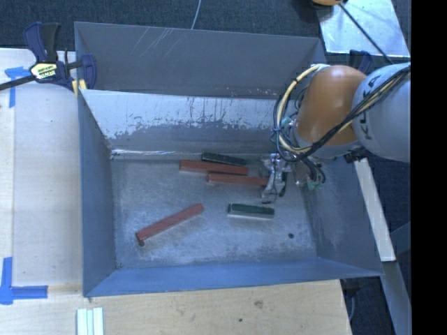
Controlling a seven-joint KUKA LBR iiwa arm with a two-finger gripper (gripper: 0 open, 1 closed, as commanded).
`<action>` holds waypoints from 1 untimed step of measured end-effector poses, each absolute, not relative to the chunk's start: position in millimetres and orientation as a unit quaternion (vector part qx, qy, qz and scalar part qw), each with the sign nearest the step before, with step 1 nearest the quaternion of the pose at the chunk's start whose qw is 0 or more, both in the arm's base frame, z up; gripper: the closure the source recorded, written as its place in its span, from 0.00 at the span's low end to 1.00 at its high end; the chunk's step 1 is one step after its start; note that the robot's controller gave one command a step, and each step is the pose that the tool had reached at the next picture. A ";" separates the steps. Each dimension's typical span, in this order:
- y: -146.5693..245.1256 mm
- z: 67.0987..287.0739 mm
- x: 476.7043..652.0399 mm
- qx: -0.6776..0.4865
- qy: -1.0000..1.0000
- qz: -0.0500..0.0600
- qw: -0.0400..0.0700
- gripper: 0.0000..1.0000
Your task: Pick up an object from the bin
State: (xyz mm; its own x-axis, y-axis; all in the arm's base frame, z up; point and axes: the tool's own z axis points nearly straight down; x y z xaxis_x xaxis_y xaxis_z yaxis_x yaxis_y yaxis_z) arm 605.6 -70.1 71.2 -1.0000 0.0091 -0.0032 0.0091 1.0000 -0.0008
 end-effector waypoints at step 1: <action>-70.1 71.2 605.6 0.005 1.000 0.000 0.002 1.00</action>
Offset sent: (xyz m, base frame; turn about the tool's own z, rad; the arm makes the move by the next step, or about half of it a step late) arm -0.0260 0.0421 0.1253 0.0164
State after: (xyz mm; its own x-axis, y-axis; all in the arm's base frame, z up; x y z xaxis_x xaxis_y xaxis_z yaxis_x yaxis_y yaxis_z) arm 605.6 -70.1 71.2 -1.0000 0.0091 -0.0032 0.0091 1.0000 -0.0008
